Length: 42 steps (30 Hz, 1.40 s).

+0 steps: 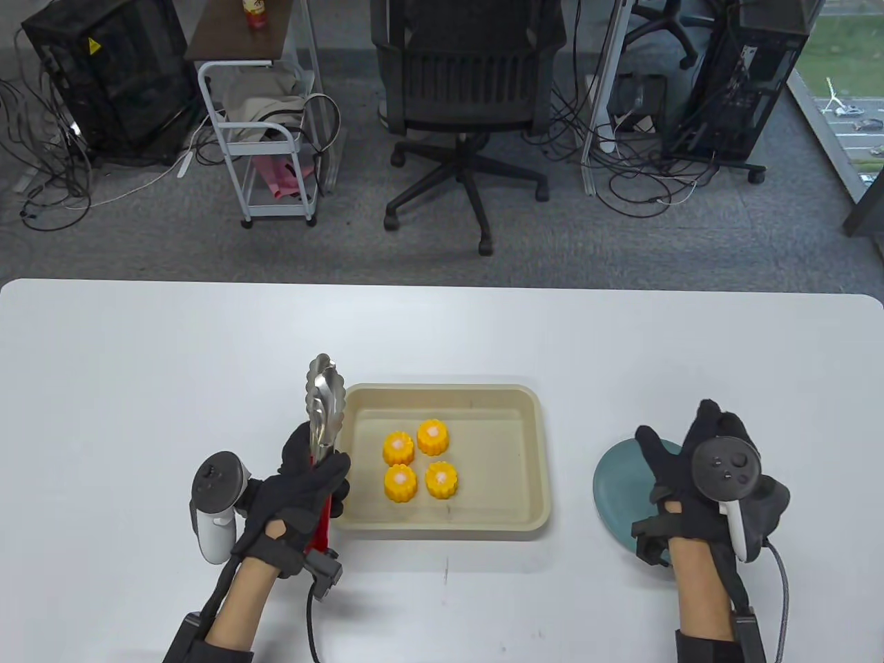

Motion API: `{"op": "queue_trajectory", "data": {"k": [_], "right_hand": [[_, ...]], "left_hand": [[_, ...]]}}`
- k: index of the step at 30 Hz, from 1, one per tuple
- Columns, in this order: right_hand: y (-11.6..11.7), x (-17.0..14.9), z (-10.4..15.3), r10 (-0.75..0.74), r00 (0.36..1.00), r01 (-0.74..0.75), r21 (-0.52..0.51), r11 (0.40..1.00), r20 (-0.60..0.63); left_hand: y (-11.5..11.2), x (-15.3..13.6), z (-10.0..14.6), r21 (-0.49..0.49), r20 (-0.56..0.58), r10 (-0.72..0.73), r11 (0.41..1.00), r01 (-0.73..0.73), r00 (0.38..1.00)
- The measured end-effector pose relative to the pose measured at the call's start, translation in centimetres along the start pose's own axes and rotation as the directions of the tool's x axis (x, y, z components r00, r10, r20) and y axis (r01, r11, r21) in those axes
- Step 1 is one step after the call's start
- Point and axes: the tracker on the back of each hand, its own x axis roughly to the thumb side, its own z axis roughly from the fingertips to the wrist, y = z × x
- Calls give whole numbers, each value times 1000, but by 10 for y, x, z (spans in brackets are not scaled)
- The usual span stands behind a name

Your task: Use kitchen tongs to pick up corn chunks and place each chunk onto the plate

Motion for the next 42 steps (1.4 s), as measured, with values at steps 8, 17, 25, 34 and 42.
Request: {"op": "queue_trajectory", "data": {"k": [8,17,25,34,42], "right_hand": [[39,-46,-13,272,913,-184,290,939,-303],[58,-54,-12,394,851,-255,383,888,-347],[66,-69,-11,370,838,-224,366,903,-402],[50,-66,-13,96,908,31,294,955,-408],[31,-39,2,-630,645,733,114,671,-433]], "left_hand": [[-2,0,1,0,-6,-57,998,57,998],[-3,-1,-1,-19,13,-86,996,87,996],[-3,0,1,-16,11,-90,996,91,996],[-3,0,1,-13,2,-98,995,98,995],[-4,1,0,-23,3,-89,996,89,996]]}}
